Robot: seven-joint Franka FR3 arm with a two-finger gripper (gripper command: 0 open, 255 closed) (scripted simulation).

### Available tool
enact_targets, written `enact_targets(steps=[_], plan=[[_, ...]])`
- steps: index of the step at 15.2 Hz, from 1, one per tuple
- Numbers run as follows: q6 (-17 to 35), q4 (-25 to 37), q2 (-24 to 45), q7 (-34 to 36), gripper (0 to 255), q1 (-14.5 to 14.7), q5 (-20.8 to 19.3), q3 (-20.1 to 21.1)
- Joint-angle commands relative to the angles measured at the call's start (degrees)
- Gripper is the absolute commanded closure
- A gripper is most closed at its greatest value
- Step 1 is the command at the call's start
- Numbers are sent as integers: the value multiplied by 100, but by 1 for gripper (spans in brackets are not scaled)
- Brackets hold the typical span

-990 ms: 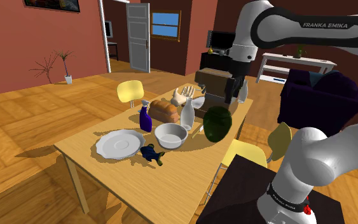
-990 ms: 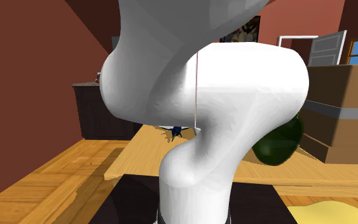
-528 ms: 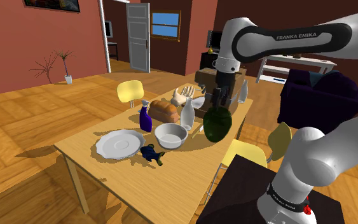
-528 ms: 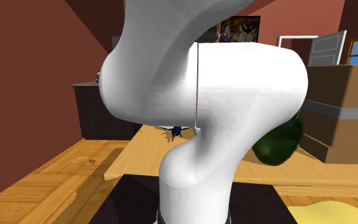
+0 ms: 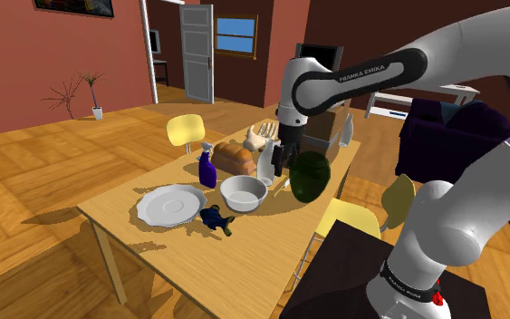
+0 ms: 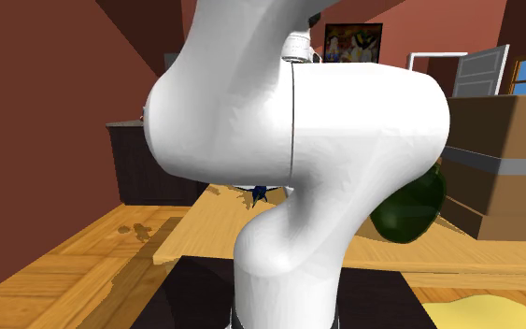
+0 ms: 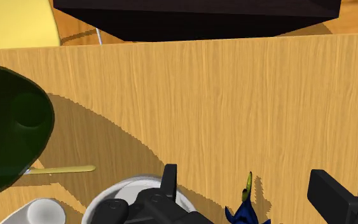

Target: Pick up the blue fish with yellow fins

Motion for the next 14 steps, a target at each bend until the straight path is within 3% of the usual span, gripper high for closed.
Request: enact_targets(steps=[1, 14], plan=[[331, 47, 409, -44, 0, 41, 85, -9], [1674, 1353, 3281, -277, 0, 302, 785, 168]])
